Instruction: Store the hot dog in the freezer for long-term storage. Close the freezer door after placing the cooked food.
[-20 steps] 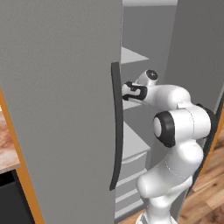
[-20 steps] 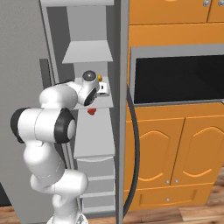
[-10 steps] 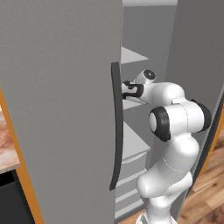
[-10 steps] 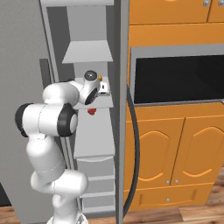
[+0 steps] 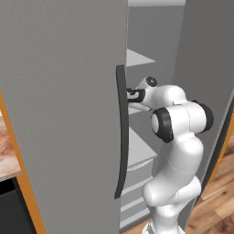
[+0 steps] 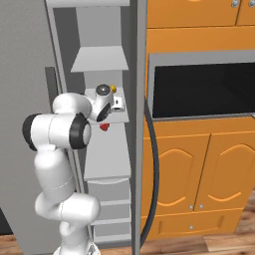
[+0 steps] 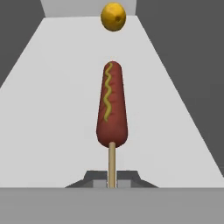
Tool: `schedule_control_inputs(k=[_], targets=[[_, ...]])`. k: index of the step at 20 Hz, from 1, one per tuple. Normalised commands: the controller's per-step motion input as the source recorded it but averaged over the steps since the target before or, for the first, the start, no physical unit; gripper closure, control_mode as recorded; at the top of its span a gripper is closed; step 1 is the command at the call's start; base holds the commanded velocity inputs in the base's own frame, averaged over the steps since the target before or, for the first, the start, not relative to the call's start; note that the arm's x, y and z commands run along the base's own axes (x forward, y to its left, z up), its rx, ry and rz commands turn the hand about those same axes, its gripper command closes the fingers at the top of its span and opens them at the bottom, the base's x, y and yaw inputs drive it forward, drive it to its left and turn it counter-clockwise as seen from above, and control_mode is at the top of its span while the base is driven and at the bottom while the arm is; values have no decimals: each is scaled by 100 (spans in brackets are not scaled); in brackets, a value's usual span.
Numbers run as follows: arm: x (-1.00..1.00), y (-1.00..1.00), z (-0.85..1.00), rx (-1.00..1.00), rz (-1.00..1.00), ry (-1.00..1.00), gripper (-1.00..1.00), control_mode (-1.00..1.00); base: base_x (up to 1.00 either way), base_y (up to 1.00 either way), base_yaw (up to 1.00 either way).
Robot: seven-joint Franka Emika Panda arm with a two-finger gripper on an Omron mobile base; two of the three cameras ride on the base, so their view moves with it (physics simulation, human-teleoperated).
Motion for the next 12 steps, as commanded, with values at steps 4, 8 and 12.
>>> schedule_control_inputs(k=[4, 8, 12], targets=[[37, 0, -13, 0, 0, 0, 100, -100, 0, 0, 0], [32, 0, -6, 0, 0, 0, 100, -100, 0, 0, 0], [24, -2, -5, 0, 2, 0, 100, -100, 0, 0, 0]])
